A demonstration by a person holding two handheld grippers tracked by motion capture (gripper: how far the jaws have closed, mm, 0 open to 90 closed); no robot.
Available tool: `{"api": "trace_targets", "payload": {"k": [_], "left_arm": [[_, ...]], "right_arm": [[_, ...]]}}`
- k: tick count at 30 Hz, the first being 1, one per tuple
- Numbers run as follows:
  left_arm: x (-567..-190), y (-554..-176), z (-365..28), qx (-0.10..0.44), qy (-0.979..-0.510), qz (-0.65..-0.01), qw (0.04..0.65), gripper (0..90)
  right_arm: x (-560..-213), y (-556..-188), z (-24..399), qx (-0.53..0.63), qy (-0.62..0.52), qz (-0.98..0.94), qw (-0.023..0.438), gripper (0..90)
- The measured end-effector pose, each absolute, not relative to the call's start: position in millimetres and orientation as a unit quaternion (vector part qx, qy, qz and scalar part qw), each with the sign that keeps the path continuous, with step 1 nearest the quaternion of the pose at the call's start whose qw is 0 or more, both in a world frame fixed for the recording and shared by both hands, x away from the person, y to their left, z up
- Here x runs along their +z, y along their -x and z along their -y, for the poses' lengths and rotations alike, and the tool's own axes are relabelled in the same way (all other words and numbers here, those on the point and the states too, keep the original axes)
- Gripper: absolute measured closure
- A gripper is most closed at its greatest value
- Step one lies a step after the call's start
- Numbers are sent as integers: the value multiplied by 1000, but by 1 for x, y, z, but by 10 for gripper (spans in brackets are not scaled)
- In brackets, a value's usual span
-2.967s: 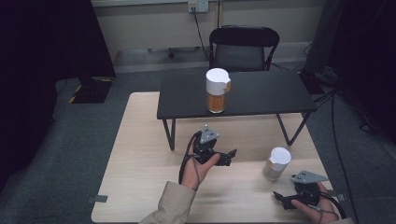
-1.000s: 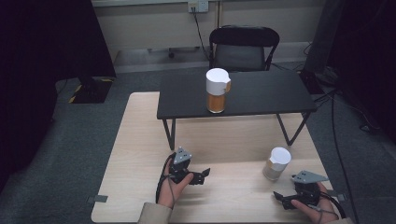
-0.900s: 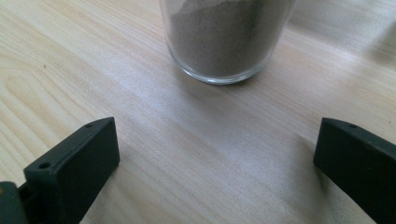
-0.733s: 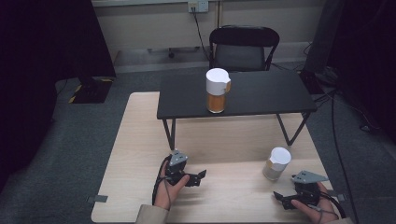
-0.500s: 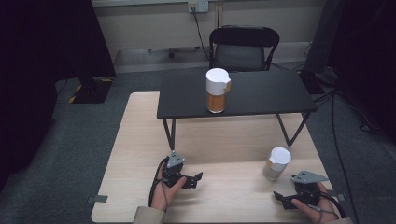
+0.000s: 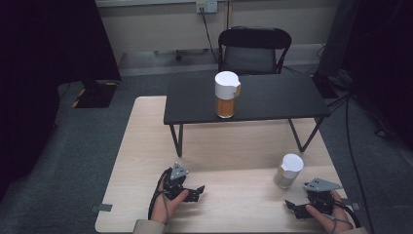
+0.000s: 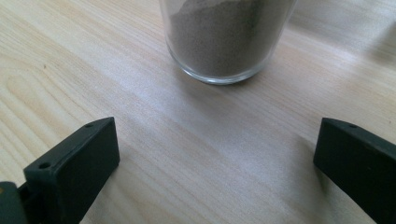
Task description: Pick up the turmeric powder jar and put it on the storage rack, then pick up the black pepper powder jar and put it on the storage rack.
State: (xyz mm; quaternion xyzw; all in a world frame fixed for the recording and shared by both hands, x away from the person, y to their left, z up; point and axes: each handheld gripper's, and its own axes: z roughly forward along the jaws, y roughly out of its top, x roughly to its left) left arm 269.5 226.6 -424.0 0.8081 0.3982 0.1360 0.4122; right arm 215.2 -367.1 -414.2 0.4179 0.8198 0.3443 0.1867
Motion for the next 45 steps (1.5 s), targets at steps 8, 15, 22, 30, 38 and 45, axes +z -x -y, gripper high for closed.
{"api": "trace_targets", "payload": {"k": [8,15,22,30,38,45], "left_arm": [[-420,-269,-218,146,-830,-381,380,23],[-418,-267,-210,159,-841,-369,362,0],[-418,-266,-210,160,-841,-369,362,0],[-418,-266,-210,160,-841,-369,361,0],[-418,-267,-210,160,-841,-369,361,0],[-418,-266,-210,160,-841,-370,362,0]], "right_arm": [[-414,-215,367,344,-418,-820,187,0],[-414,-215,367,344,-418,-820,187,0],[-414,-216,367,344,-418,-819,187,0],[-414,-216,366,344,-419,-819,188,0],[-414,-218,371,347,-408,-825,183,0],[-410,-221,372,341,-405,-830,175,0]]}}
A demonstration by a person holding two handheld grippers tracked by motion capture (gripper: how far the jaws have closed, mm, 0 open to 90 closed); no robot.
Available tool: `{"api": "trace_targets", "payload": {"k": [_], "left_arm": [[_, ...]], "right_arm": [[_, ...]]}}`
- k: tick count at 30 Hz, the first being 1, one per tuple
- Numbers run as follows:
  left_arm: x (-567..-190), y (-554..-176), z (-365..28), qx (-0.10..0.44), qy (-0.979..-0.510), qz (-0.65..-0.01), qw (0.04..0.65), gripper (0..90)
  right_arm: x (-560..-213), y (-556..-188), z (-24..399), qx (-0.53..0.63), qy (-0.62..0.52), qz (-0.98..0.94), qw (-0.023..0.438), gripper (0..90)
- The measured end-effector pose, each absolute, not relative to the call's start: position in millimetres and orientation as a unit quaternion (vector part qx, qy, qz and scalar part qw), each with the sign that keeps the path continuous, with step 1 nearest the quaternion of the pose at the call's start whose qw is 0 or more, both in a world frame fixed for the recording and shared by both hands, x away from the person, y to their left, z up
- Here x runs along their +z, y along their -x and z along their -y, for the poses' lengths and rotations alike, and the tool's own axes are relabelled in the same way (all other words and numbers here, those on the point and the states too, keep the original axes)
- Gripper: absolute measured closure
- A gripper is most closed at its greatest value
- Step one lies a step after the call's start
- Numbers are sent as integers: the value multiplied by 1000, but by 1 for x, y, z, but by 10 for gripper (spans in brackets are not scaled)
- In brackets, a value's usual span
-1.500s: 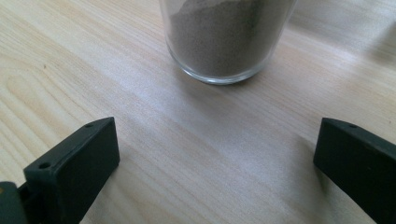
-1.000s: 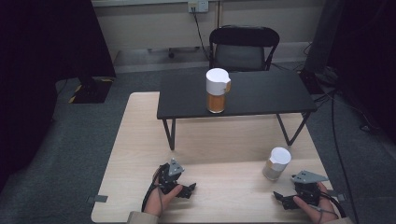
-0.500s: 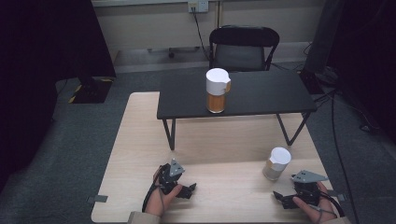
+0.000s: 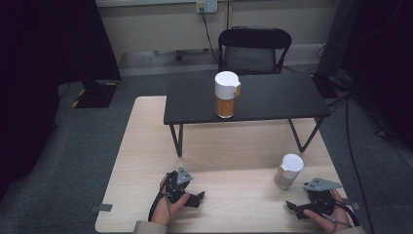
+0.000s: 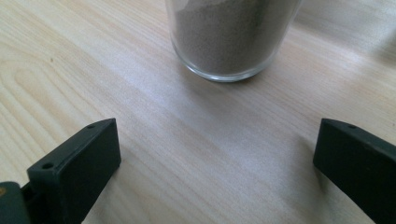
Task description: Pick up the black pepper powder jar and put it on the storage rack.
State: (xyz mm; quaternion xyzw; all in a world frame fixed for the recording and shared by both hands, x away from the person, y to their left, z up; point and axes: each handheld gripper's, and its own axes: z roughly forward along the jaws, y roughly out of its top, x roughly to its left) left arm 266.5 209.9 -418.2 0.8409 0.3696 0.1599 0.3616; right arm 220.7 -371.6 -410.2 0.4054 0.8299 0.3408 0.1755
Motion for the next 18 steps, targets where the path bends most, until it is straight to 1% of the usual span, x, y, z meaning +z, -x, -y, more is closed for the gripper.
{"api": "trace_targets", "payload": {"k": [4,13,18], "left_arm": [[-418,-266,-210,160,-841,-369,361,0],[-418,-266,-210,160,-841,-370,362,0],[-418,-266,-210,160,-841,-370,362,0]], "right_arm": [[-410,-222,373,350,-412,-824,168,10],[-406,-217,365,354,-410,-815,207,8],[-405,-220,368,365,-409,-812,201,7]]}}
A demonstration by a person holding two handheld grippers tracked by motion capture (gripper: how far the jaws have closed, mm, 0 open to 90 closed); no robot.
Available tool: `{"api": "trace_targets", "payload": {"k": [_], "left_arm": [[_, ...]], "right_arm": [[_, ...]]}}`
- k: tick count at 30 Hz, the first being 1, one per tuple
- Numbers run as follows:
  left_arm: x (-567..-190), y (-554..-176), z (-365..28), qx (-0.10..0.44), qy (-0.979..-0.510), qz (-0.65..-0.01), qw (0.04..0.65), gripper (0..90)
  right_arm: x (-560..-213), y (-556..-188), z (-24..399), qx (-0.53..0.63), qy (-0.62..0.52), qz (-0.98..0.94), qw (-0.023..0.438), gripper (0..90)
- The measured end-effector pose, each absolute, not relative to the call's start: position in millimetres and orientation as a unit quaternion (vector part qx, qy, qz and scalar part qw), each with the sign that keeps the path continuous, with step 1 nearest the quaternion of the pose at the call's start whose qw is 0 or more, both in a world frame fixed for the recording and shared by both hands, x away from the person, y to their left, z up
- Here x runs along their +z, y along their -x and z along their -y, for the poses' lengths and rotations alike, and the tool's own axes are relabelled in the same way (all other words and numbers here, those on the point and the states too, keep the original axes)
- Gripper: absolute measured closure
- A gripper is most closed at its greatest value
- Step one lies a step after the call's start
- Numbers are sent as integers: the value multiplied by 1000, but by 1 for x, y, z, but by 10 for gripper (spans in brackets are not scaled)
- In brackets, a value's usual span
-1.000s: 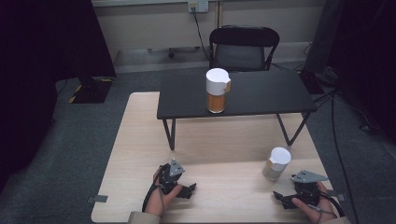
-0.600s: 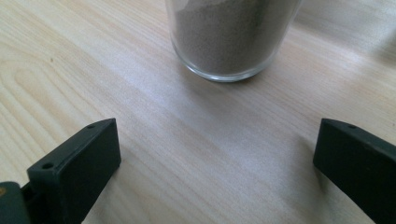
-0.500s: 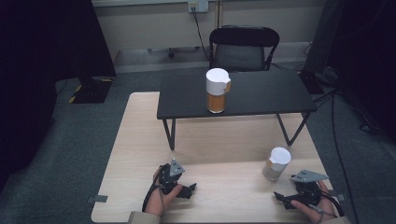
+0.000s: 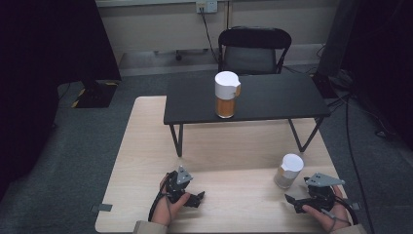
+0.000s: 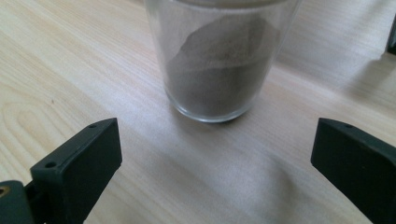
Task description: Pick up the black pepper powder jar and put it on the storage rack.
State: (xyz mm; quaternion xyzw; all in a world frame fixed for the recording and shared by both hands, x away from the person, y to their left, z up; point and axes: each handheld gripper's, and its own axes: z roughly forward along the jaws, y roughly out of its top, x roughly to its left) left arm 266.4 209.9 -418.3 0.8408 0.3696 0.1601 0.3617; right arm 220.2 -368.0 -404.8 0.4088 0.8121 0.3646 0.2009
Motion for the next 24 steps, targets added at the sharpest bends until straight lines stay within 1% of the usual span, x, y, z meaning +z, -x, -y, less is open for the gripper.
{"api": "trace_targets", "payload": {"k": [24], "left_arm": [[-418,-267,-210,160,-840,-370,362,0]], "right_arm": [[-393,-236,353,393,-406,-798,210,6]]}}
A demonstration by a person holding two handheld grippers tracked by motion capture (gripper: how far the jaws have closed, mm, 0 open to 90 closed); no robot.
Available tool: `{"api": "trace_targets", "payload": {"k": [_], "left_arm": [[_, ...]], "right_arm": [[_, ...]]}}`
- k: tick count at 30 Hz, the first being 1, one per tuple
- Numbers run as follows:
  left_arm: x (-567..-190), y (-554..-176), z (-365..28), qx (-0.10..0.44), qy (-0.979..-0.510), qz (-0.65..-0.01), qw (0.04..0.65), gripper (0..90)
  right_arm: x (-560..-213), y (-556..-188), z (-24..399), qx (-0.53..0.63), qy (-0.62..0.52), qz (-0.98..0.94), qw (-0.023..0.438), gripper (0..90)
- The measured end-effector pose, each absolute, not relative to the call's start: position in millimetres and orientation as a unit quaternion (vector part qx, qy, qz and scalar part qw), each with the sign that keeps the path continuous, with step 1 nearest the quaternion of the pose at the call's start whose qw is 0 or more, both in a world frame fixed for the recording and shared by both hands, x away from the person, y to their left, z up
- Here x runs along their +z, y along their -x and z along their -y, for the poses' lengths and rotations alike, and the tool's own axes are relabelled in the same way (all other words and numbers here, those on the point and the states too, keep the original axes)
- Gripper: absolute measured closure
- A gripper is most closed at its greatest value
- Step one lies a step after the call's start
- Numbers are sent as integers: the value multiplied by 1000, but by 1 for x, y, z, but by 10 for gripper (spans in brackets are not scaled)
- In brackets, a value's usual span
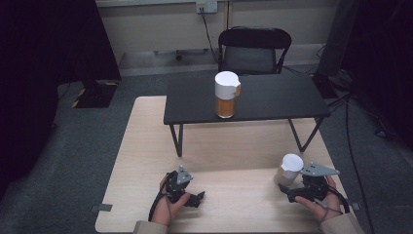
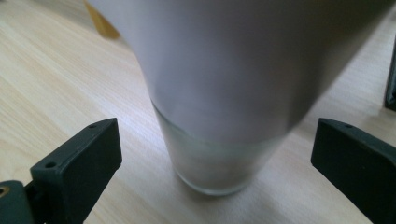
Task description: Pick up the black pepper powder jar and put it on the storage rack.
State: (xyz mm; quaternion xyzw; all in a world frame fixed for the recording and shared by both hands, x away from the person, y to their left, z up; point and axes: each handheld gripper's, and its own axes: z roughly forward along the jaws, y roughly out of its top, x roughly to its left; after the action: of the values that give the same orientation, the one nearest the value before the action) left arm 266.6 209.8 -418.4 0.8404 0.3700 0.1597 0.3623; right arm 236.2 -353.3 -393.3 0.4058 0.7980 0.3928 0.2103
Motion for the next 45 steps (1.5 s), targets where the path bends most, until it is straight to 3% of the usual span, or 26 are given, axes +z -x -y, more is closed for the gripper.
{"api": "trace_targets", "payload": {"k": [10,35,45], "left_arm": [[-418,-267,-210,160,-840,-370,362,0],[-418,-267,-210,160,-840,-370,362,0],[-418,-267,-210,160,-840,-370,362,0]], "right_arm": [[-394,-240,340,401,-407,-791,218,28],[-407,-238,349,447,-413,-758,236,294],[-407,-237,348,443,-404,-762,243,303]]}}
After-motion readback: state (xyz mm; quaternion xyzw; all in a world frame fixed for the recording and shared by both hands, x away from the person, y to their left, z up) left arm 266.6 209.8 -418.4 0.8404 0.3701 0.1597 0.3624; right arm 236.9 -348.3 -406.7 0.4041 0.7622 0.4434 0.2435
